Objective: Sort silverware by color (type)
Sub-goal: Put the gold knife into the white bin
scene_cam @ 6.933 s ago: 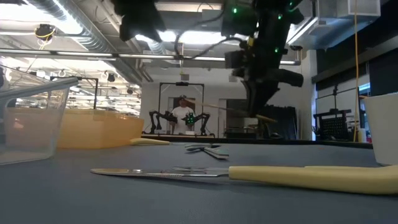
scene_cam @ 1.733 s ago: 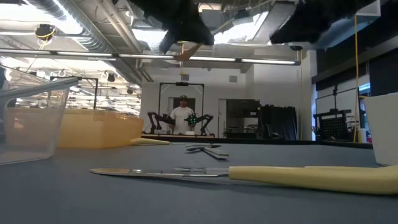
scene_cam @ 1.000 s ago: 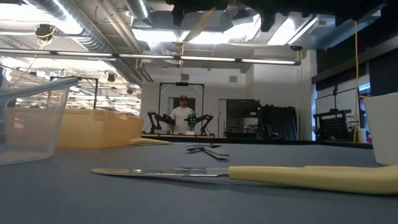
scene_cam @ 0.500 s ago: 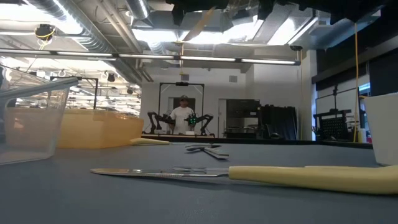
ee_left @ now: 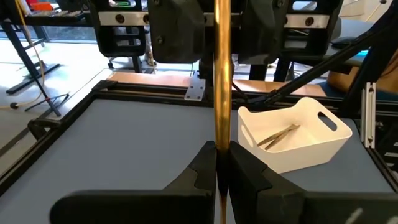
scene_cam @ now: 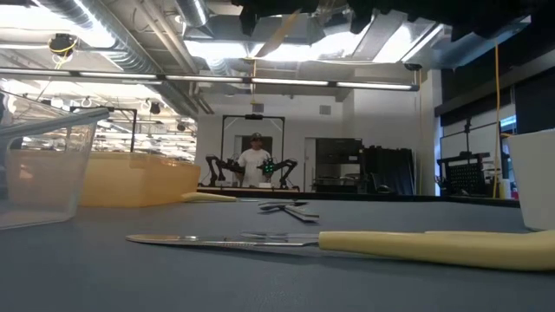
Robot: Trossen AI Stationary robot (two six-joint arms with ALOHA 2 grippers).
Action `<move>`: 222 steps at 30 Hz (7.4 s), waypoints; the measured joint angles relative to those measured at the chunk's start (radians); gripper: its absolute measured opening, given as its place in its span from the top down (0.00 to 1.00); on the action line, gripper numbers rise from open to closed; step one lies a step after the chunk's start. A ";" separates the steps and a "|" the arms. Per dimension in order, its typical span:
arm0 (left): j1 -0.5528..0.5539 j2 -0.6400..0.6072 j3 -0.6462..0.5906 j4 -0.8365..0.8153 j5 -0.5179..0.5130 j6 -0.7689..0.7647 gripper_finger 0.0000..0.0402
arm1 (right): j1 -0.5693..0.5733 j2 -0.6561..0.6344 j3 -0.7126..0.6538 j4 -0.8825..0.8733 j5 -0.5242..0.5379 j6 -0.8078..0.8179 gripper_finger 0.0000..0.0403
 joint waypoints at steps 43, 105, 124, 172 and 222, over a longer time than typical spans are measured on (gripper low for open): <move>0.000 0.000 0.000 -0.004 -0.011 -0.010 0.82 | 0.000 0.000 0.000 0.017 0.018 0.012 0.99; 0.000 -0.001 0.000 -0.154 -0.029 -0.115 0.69 | 0.478 -0.064 0.436 -1.776 0.100 0.752 0.99; 0.000 -0.001 0.000 -0.163 -0.029 -0.114 0.69 | 0.566 0.127 0.436 -1.792 0.156 0.791 0.98; 0.000 0.000 0.000 -0.163 -0.011 -0.115 0.69 | 0.563 0.176 0.271 -1.659 0.237 0.787 0.91; -0.203 0.056 0.001 0.173 0.042 -0.106 0.55 | 0.563 0.046 0.276 -1.659 0.245 0.790 0.77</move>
